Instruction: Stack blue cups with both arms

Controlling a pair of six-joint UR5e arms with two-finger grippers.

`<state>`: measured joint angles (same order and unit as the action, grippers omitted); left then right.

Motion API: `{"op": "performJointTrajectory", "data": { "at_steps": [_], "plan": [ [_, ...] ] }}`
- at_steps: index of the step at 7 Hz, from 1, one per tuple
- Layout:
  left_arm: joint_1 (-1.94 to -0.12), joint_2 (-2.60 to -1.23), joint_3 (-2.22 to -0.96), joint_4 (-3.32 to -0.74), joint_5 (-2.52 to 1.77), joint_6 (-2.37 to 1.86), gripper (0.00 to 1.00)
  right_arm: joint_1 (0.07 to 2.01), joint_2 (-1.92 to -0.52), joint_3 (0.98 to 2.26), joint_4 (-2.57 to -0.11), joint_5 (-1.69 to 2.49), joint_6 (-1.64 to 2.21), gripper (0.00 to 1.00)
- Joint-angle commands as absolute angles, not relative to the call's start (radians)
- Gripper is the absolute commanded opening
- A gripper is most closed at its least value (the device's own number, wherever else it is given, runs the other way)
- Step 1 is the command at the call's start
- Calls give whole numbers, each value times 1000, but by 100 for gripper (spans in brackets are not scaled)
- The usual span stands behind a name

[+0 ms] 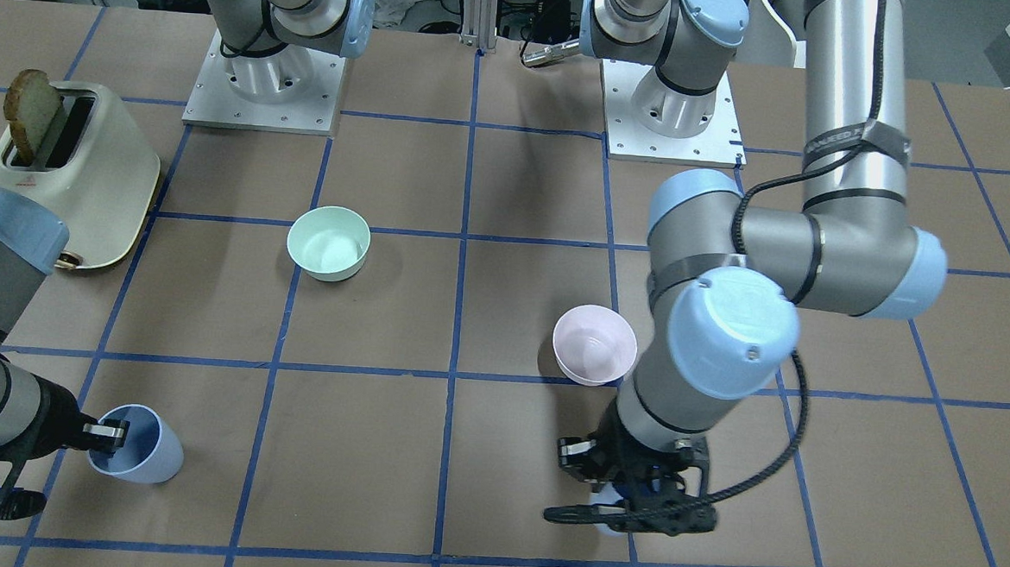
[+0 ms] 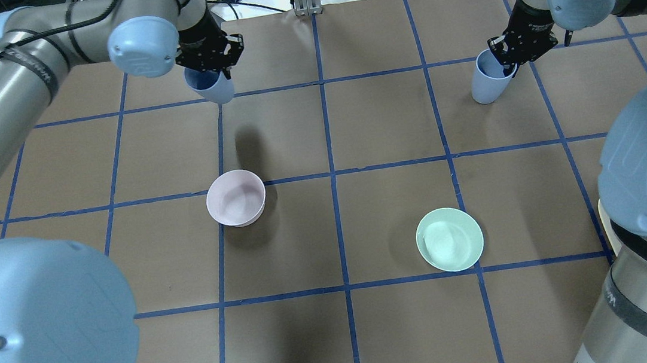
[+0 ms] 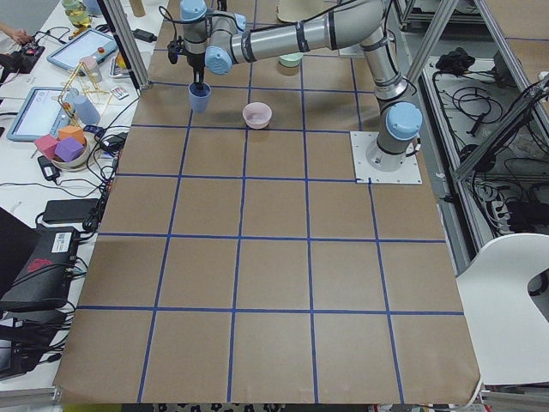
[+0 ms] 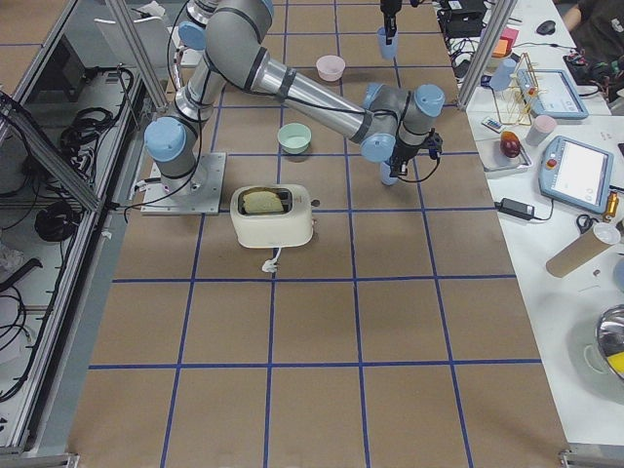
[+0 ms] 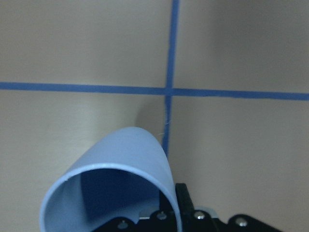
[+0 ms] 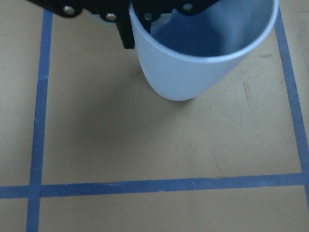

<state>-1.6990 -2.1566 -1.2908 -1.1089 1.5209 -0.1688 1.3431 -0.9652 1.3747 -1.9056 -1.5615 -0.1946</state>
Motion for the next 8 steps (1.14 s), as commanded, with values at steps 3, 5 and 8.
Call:
{"op": "performJointTrajectory", "data": {
  "at_steps": [3, 5, 8],
  "plan": [
    [-1887, -2292, -1278, -838, 1513, -322, 0, 1348, -1019, 1269, -1780, -1565, -178, 0],
    [-1893, -2301, -1275, -842, 1488, -359, 76, 1364, -1019, 1180, -1648, -1549, -91, 0],
    [-1847, -2219, -1269, -929, 1416, -351, 100, 1434, -1017, 1097, -1597, -1505, 41, 0]
  ]
}}
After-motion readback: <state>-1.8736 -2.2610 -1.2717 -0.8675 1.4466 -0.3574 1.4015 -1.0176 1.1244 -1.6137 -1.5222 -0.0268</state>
